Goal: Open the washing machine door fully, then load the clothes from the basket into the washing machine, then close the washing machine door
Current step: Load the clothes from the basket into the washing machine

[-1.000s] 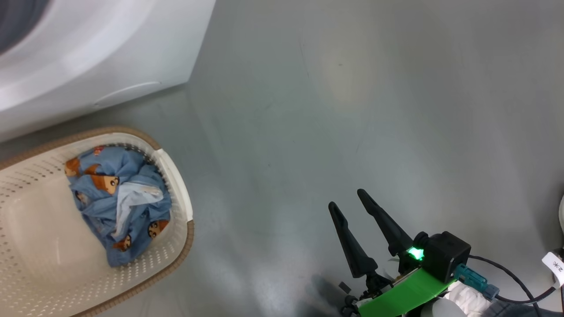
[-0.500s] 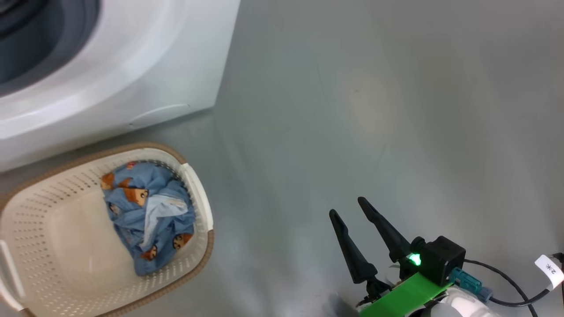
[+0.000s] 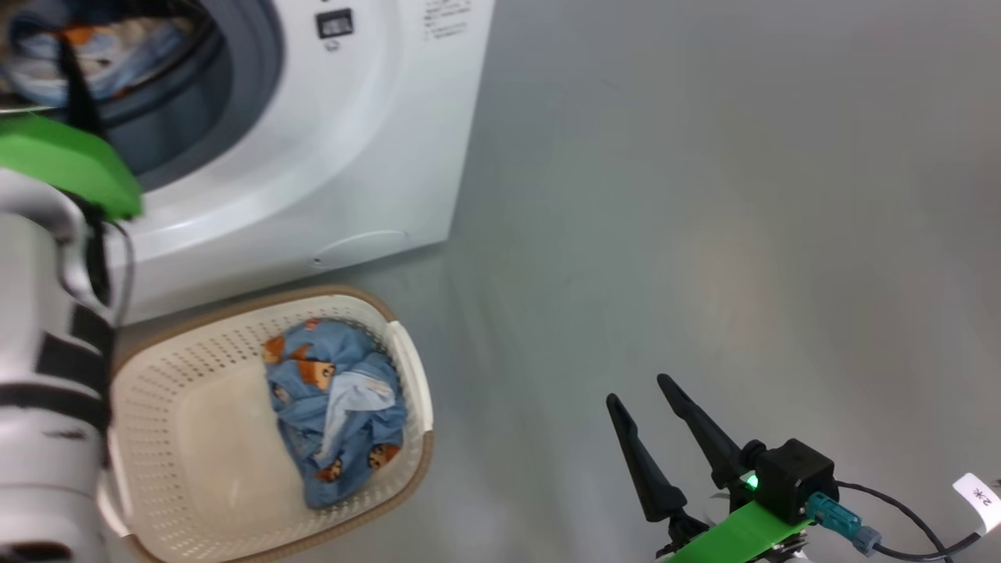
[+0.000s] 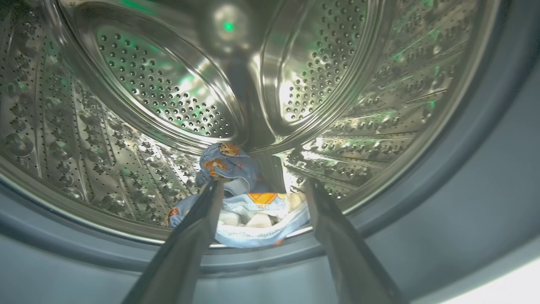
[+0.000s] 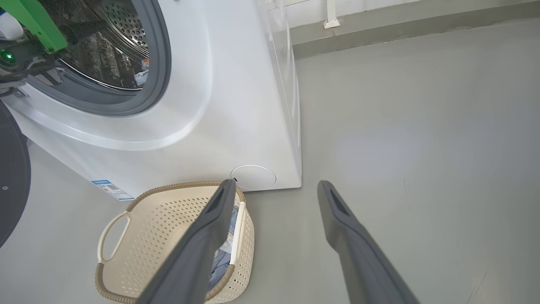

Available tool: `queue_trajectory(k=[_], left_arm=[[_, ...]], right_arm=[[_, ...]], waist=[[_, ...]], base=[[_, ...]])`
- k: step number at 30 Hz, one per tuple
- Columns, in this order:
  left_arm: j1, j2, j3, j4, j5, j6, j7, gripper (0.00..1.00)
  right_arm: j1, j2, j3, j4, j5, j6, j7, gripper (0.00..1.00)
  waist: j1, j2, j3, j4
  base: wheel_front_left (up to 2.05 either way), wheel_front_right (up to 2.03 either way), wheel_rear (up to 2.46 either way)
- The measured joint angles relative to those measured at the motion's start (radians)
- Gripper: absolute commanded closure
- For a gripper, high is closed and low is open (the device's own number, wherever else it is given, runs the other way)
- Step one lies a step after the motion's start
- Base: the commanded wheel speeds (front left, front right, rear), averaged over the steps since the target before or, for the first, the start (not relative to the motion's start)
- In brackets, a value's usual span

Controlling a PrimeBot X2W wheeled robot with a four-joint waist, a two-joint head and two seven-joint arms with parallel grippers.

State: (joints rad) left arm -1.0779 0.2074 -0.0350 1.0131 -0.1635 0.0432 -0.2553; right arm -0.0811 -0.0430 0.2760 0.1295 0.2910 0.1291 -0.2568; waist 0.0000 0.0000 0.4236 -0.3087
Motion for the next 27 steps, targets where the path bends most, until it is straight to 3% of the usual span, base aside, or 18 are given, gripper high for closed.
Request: queue_trajectory(k=[15,27], left_arm=[[0.415,-0.134,0.017,-0.286,-0.049,-0.05,0.0,0.0],[0.803,-0.167,-0.022,-0.528,-0.048,-0.05,0.0,0.0]], right_arm=[[0.047,-0.002,-0.084,0.003,-0.053,0.0,0.0,0.0],[0.097,-0.006,-0.166,-0.023,-0.115,0.0,0.0,0.0]], waist=[[0.0,0.0,-0.133,0.112],[-0.0001,0.0,-0.239,0.212]], base=[[0.0,0.0,0.0],[0.0,0.0,0.0]])
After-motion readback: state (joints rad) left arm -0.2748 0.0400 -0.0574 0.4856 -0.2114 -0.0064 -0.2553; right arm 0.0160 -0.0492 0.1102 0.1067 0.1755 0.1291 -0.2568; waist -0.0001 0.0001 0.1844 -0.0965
